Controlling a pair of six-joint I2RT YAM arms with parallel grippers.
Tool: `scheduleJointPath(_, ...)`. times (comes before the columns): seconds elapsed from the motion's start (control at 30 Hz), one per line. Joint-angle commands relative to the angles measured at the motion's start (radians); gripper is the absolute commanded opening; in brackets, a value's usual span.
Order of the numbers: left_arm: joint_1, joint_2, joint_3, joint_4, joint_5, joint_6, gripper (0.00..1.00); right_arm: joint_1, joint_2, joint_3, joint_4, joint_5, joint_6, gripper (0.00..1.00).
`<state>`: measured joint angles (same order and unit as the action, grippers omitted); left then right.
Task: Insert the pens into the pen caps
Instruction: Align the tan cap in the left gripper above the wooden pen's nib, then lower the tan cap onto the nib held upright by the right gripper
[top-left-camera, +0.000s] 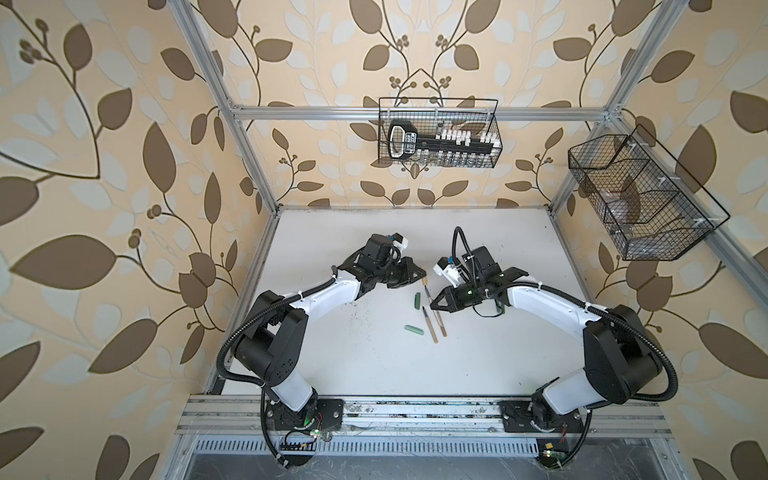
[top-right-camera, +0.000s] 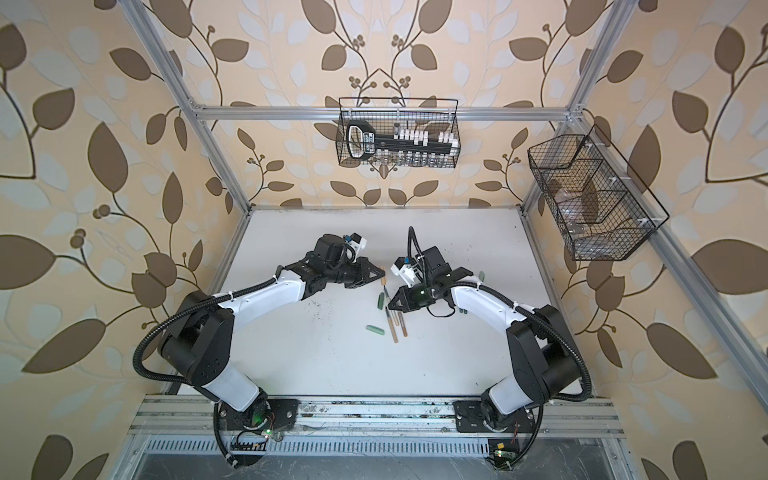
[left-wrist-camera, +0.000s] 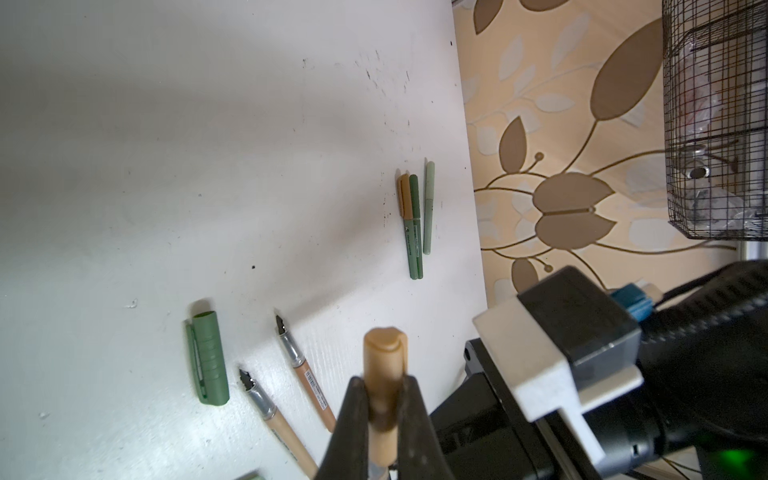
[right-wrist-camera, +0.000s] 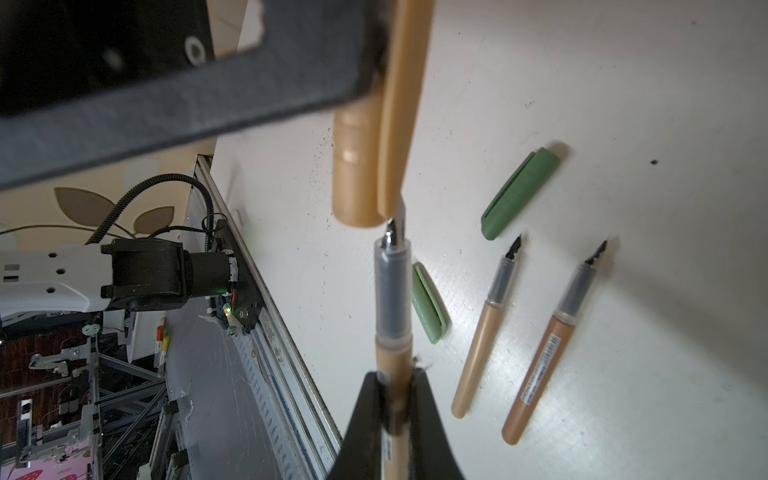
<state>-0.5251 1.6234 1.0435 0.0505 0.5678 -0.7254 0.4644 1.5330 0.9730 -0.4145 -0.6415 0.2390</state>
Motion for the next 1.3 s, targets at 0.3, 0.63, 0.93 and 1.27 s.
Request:
scheduleJointPath(0.3, -0.013, -0.003, -0.012, 0.062, -0.032, -0.005, 0.00, -0.008, 0.012, 0.027, 0.001, -0.029, -0.009, 0.04)
scheduleJointPath(0.63, -0.010, 0.024, 0.018, 0.107, -0.048, -0.025, 0.00, -0.004, 0.004, 0.021, -0.007, -0.029, -0.015, 0.04)
scheduleJointPath(0.93, -0.010, 0.014, 0.010, 0.052, -0.043, 0.016, 0.00, -0.016, -0.003, 0.021, -0.003, -0.021, -0.010, 0.04)
scheduleJointPath(1.27, -0.011, 0.004, -0.006, 0.046, -0.041, 0.024, 0.00, -0.015, -0.006, 0.021, 0.000, -0.021, -0.008, 0.04)
